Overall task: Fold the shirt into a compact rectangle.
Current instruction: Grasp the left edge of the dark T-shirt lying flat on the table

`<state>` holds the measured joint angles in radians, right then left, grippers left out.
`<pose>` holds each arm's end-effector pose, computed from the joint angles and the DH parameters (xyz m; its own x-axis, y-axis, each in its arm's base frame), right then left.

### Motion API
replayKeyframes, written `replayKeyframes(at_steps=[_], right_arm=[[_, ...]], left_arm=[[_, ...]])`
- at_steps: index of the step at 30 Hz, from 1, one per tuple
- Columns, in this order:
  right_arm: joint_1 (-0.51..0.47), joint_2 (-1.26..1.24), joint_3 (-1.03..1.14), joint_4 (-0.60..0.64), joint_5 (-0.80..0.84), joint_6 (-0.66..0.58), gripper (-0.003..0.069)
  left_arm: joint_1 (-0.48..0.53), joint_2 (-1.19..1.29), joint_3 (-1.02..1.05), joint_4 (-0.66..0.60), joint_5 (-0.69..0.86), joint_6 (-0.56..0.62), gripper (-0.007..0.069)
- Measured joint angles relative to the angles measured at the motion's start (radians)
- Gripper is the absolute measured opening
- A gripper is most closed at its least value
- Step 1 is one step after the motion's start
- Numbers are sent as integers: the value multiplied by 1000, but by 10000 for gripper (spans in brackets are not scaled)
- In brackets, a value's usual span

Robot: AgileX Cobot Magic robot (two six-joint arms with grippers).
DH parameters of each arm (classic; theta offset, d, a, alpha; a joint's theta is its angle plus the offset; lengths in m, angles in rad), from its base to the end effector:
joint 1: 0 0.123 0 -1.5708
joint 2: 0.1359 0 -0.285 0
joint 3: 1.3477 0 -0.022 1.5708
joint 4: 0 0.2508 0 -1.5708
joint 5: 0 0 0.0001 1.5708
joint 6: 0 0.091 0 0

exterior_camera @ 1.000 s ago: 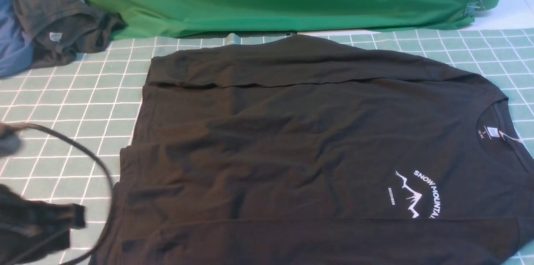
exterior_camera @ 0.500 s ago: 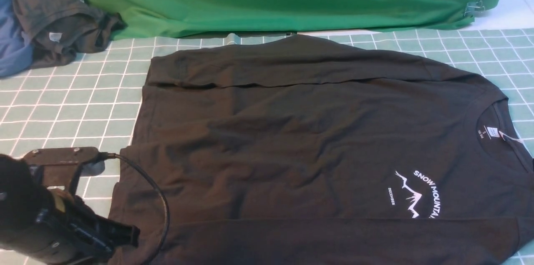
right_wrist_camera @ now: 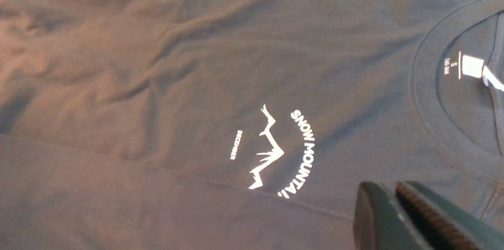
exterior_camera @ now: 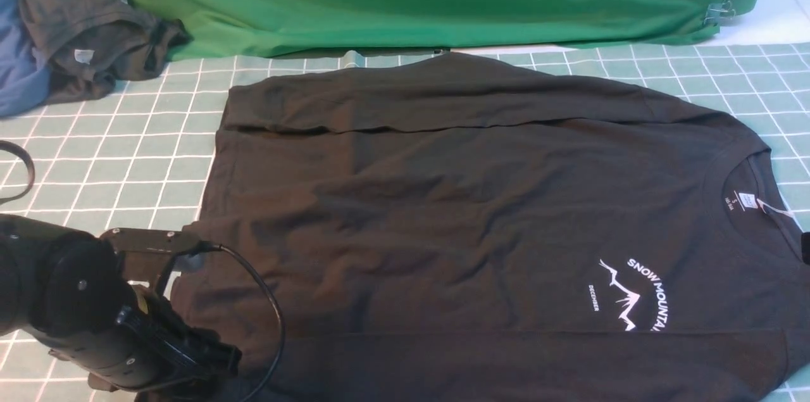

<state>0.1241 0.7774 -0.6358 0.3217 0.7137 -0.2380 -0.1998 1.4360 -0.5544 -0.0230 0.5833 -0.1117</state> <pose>0.1396 0.0364 0.2967 -0.6730 -0.0753 -0.7358 -0.2666 0.9526 0.1464 0.2047 -0.0426 0.1552 -0.9799 0.0653 -0.1887 0.0736 0.9966 -0.0374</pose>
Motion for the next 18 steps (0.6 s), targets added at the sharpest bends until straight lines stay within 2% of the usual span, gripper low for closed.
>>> replayKeyframes(at_steps=[4, 10, 13, 16, 18], right_arm=[[0, 0, 3, 0, -18, 0, 67], [0, 0, 10, 0, -26, 0, 72], [0, 0, 10, 0, -26, 0, 72], [0, 0, 10, 0, -26, 0, 75], [0, 0, 10, 0, -26, 0, 78]], left_arm=[[0, 9, -1, -10, -18, 38, 463], [0, 17, -14, -34, 10, 112, 365], [0, 17, -53, -6, 111, 93, 317], [0, 4, -97, 5, 172, 81, 318], [0, -19, -142, -14, 217, 81, 354]])
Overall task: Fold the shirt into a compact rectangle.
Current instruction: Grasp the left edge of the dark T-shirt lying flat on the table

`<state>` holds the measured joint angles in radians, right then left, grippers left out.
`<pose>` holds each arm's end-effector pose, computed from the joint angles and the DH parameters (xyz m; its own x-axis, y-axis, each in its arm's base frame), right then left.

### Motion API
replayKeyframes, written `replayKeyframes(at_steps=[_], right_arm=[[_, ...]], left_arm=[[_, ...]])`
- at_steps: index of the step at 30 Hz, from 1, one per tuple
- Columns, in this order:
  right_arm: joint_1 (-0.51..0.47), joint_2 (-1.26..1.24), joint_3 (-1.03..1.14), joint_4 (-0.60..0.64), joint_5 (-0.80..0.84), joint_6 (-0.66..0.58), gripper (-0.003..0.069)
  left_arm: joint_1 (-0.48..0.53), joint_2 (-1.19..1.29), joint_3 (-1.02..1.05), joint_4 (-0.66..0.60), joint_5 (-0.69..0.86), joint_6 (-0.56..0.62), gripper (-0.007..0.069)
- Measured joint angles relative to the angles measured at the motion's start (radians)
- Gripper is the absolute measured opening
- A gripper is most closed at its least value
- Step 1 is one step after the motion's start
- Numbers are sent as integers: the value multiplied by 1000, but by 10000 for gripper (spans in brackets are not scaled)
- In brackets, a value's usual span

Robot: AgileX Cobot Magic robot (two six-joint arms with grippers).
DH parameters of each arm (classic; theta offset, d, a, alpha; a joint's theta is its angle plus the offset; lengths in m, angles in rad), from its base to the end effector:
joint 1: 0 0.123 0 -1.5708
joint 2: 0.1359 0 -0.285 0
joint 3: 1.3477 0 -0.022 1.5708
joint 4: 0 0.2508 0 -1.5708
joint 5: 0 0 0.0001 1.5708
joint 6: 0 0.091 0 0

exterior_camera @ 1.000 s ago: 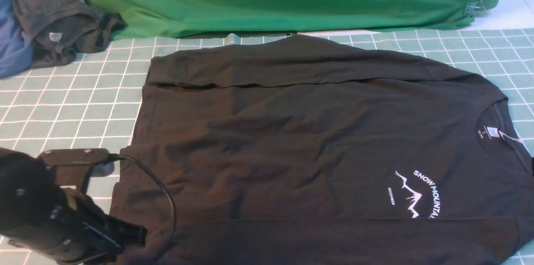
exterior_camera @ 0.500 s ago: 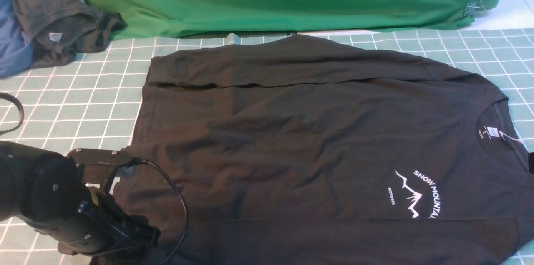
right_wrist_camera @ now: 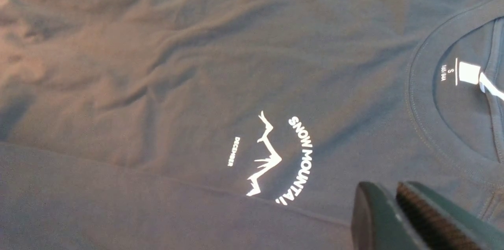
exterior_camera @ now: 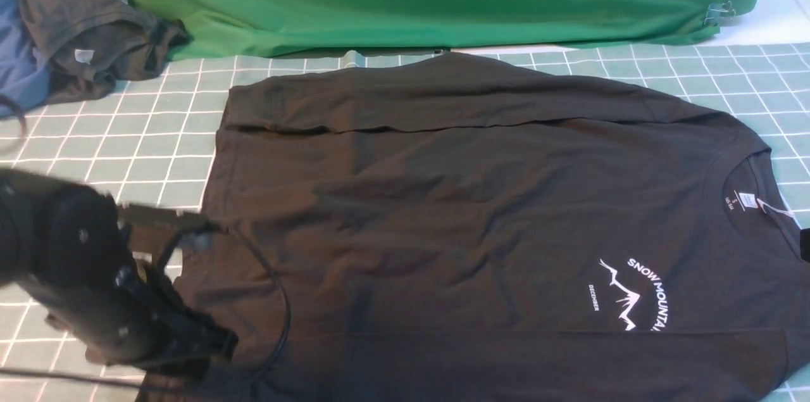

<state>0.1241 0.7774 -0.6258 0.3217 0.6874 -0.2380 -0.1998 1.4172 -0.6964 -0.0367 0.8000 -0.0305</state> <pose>0.1407 0.0360 0.2951 -0.6626 -0.0687 -0.7458 -0.2608 0.9546 0.1437 0.2176 -0.0465 0.1871 -0.9806 0.1414 -0.1354 0.1472 0.9885 -0.0337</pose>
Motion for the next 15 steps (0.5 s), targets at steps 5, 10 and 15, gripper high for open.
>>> replayKeyframes(at_steps=[5, 10, 15], right_arm=[[0, 0, 0, 0, -2, 0, 83], [0, 0, 0, 0, -18, 0, 87], [0, 0, 0, 0, -25, 0, 92]], left_arm=[[0, -16, -11, -51, 18, 39, 453], [0, 25, -11, -55, -35, 52, 507], [0, 92, -11, -69, -49, 68, 510]])
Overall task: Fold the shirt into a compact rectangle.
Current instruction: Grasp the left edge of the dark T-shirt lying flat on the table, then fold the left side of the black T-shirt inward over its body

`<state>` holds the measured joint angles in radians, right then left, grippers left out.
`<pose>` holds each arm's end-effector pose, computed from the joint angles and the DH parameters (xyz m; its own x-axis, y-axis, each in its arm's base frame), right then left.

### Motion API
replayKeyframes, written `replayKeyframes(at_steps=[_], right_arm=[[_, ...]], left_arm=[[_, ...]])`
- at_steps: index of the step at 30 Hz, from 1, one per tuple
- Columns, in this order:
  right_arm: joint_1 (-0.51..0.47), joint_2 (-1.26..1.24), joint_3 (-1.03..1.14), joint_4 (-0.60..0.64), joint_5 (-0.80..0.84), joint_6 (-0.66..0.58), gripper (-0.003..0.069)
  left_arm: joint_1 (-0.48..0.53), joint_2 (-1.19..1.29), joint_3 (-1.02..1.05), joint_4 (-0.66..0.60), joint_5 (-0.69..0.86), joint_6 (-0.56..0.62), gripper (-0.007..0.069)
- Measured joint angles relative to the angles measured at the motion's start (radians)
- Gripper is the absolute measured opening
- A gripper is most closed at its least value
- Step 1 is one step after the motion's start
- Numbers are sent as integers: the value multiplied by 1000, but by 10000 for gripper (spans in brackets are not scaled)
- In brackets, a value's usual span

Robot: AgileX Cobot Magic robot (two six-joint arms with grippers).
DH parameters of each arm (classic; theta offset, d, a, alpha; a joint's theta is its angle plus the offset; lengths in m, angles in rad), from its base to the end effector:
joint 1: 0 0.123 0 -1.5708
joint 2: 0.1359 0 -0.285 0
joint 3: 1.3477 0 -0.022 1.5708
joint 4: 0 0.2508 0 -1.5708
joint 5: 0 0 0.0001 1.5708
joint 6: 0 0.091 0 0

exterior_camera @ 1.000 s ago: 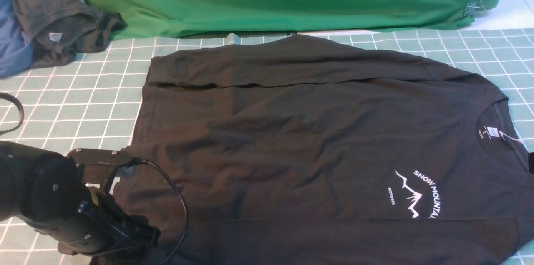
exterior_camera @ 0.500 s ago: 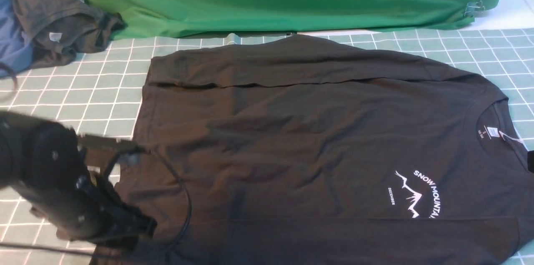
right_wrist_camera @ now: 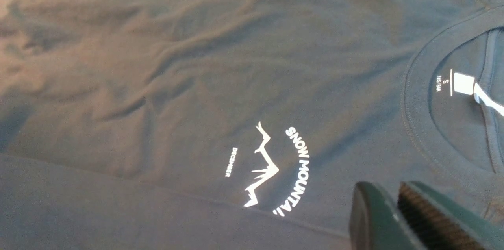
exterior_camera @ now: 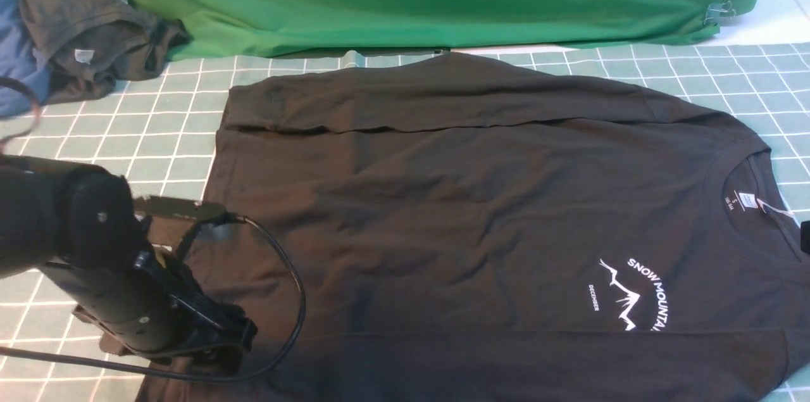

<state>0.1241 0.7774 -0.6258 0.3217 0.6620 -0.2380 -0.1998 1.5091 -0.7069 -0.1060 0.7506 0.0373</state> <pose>0.1424 0.0356 0.2967 -0.6451 -0.0616 -0.7616 -0.2565 0.9564 0.1399 0.2286 -0.0530 0.1692 -0.9819 0.1578 -0.1048 0.1661 0.9832 -0.0760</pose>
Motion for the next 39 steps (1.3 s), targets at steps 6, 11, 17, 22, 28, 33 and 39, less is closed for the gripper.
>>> replayKeyframes(at_steps=[6, 11, 17, 22, 28, 33, 39], right_arm=[[0, 0, 0, 0, -1, -1, 98], [0, 0, 0, 0, -4, -1, 101], [0, 0, 0, 0, -14, -3, 102], [0, 0, 0, 0, -16, -3, 102], [0, 0, 0, 0, -26, -4, 103], [0, 0, 0, 0, -37, -4, 108], [0, 0, 0, 0, -42, -4, 118]], left_arm=[[0, 60, 1, -17, 24, 38, 413], [0, 60, -1, -22, 41, 89, 150], [0, 49, -40, -44, 153, 112, 17], [0, -53, -110, -64, 248, 101, 14], [0, -170, -233, -37, 266, 19, 14], [0, -157, -375, 33, 265, -26, 14], [0, -29, -515, 135, 253, -66, 14]])
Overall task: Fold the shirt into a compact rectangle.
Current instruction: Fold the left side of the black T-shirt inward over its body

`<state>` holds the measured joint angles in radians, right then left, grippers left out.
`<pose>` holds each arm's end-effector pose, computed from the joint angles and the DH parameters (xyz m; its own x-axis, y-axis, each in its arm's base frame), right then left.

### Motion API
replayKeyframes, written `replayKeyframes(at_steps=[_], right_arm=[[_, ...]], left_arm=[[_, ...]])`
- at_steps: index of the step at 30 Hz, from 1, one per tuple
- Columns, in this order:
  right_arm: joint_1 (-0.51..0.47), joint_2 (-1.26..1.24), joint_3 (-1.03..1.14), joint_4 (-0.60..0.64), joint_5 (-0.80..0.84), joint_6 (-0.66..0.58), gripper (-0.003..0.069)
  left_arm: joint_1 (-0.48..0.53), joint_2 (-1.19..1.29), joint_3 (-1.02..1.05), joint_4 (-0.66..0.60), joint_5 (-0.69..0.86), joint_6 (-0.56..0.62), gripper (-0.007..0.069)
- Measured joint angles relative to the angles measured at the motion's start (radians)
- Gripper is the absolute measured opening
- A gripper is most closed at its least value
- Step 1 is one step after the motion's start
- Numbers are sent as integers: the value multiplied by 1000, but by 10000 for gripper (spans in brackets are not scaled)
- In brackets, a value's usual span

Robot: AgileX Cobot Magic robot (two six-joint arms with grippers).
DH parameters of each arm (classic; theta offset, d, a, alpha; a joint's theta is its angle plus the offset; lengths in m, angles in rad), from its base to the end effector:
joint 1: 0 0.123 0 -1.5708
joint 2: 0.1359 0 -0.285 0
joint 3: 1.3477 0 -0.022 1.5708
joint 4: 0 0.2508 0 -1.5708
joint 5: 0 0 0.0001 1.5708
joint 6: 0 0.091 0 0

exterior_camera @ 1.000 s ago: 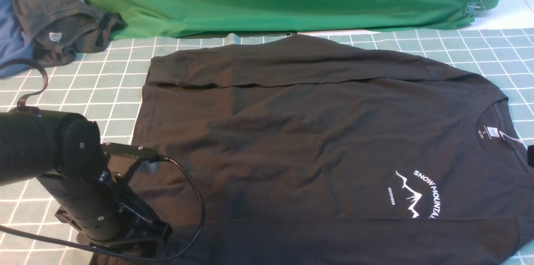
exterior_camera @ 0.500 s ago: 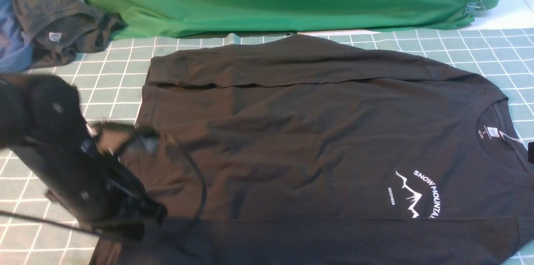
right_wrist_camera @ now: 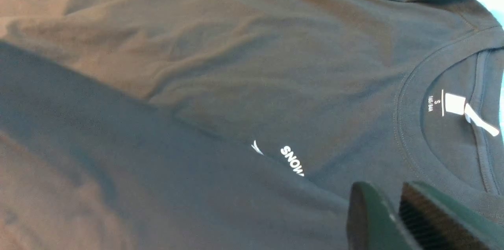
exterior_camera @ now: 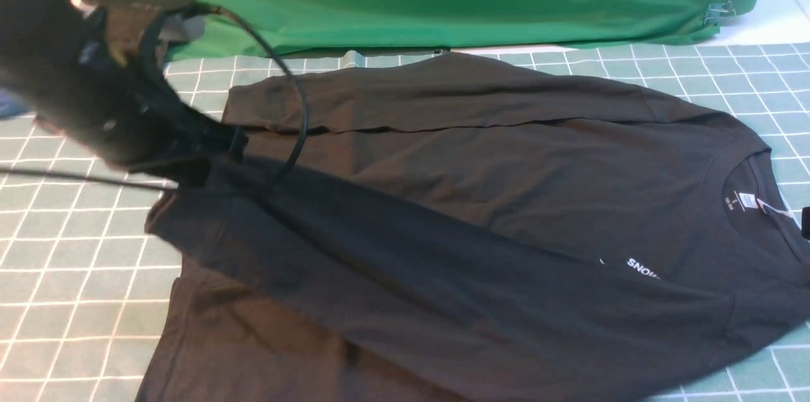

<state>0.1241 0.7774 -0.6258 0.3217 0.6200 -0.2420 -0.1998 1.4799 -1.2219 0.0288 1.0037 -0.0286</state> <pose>0.1449 0.0350 0.2995 -0.6141 -0.0539 -0.7874 -0.2517 0.9589 0.1306 0.2932 -0.0571 0.3028 -0.9065 0.1702 -0.3864 0.1773 0.9840 0.0173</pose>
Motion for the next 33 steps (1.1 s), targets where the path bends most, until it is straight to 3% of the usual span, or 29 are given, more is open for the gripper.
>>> replayKeyframes(at_steps=[9, 14, 24, 33], right_arm=[[0, 0, 0, 0, 0, 0, 133], [0, 0, 0, 0, 8, 0, 143], [0, 0, 0, 0, 11, 0, 155], [0, 0, 0, 0, 11, -1, 162]], left_arm=[[0, 171, -52, 99, -63, -51, 13], [0, 255, -52, 232, -110, -136, 13], [0, 299, -52, 259, -270, -150, 16], [0, 327, -52, 288, -297, -151, 39]])
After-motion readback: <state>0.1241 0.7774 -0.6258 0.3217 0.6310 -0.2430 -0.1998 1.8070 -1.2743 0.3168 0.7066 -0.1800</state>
